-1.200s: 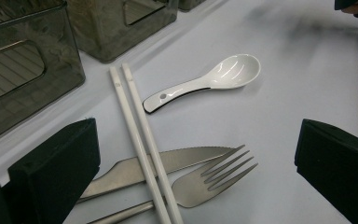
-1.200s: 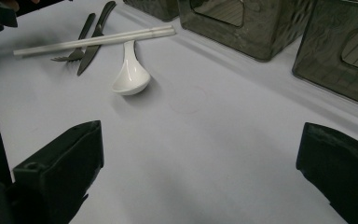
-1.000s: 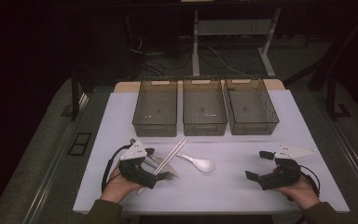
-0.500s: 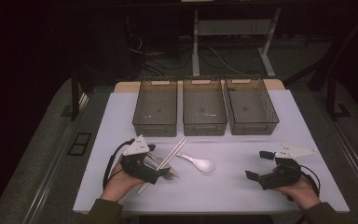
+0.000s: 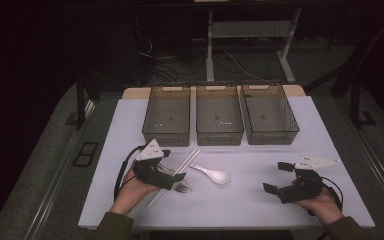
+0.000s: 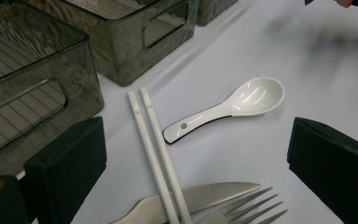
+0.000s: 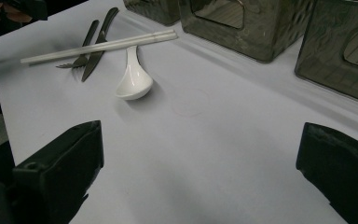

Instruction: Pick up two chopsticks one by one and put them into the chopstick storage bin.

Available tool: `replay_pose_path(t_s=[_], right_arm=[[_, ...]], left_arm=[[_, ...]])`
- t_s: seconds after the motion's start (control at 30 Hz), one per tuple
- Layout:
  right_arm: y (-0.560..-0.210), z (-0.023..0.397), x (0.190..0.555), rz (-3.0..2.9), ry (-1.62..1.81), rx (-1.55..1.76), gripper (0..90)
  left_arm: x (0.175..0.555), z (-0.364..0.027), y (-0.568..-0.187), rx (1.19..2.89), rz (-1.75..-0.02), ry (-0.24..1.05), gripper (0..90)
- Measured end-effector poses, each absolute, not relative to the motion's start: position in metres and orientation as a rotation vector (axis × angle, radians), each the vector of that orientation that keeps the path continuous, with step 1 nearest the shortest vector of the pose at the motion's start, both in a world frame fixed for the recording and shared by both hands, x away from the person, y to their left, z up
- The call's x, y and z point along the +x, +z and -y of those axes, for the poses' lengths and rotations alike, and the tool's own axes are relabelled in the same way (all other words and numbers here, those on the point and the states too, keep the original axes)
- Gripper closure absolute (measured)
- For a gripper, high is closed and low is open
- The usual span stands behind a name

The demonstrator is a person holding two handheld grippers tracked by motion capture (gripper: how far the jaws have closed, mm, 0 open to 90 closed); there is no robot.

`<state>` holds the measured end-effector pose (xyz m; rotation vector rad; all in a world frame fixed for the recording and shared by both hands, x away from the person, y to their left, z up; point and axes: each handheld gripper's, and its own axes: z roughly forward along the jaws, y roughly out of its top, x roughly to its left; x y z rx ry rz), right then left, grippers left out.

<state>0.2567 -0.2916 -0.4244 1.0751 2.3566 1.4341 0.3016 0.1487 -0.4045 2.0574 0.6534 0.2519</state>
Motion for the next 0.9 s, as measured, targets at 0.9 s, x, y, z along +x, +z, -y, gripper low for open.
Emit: replay_pose_path(t_s=[0.9], right_arm=[[-0.425, 0.291, 0.257, -2.360, 1.431, 1.079, 0.8]], left_arm=[[0.326, -0.128, -0.411, 2.089, -0.711, 0.236, 37.5]])
